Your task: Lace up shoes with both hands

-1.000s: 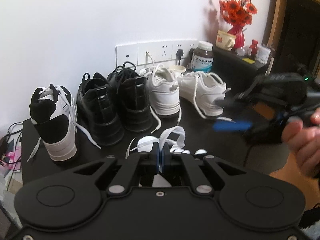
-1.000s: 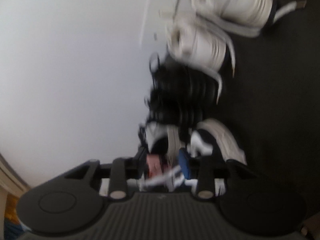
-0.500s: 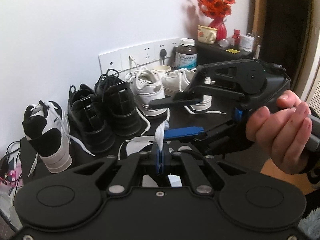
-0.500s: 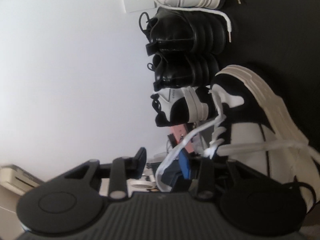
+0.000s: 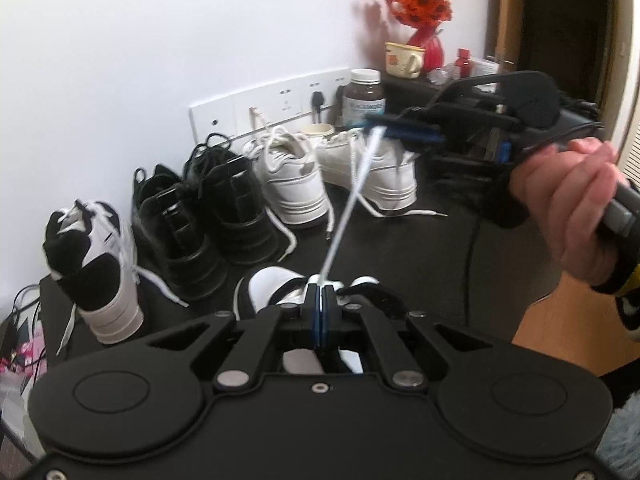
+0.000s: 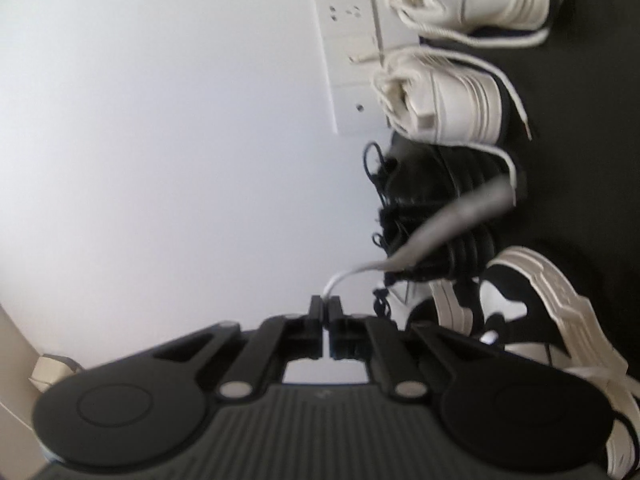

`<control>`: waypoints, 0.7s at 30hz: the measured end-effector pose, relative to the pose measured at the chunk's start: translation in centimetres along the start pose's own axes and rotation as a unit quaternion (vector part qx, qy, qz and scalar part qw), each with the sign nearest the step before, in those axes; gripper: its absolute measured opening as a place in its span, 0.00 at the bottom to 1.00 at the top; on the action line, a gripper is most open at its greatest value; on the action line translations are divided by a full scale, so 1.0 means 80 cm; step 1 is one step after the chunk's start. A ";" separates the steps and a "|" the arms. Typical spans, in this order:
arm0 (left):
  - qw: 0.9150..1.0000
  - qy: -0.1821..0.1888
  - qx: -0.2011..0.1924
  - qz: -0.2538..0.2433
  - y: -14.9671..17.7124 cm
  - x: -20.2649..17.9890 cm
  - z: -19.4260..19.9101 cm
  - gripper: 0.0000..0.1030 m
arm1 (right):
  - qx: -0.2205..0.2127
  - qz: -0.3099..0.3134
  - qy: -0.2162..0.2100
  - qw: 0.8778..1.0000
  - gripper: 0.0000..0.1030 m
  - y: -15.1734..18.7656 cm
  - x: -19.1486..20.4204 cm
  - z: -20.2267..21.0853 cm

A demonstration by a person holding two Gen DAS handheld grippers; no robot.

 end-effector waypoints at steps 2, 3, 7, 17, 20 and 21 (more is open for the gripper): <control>1.000 -0.001 -0.006 -0.001 -0.005 0.002 0.003 0.03 | -0.001 0.022 0.002 1.000 0.03 0.002 0.007 0.001; 1.000 -0.002 -0.012 -0.007 -0.009 0.000 0.004 0.05 | 0.006 0.041 0.002 0.999 0.03 0.008 0.014 0.000; 0.999 0.001 -0.027 -0.039 -0.029 -0.017 -0.002 0.23 | 0.039 0.119 -0.001 0.992 0.03 0.038 0.042 -0.010; 0.998 0.014 -0.040 -0.040 -0.045 -0.031 -0.011 0.01 | 0.076 0.220 0.001 0.972 0.03 0.091 0.069 -0.012; 0.998 0.022 -0.039 -0.051 -0.039 -0.034 -0.004 0.01 | 0.039 0.188 0.003 0.981 0.03 0.064 0.061 -0.005; 0.997 0.023 -0.039 -0.056 -0.036 -0.034 -0.001 0.01 | 0.026 0.174 0.002 0.984 0.03 0.055 0.058 -0.002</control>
Point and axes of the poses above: each gripper's, at about its wrist camera, not at the fingertips, and z roughly against the way its jaws point, x to its left, y to its underside, the point moved 10 cm from there along -z, roughly the way its jaws point, and after that the axes turned 2 degrees about -x, right-handed, at the moved point
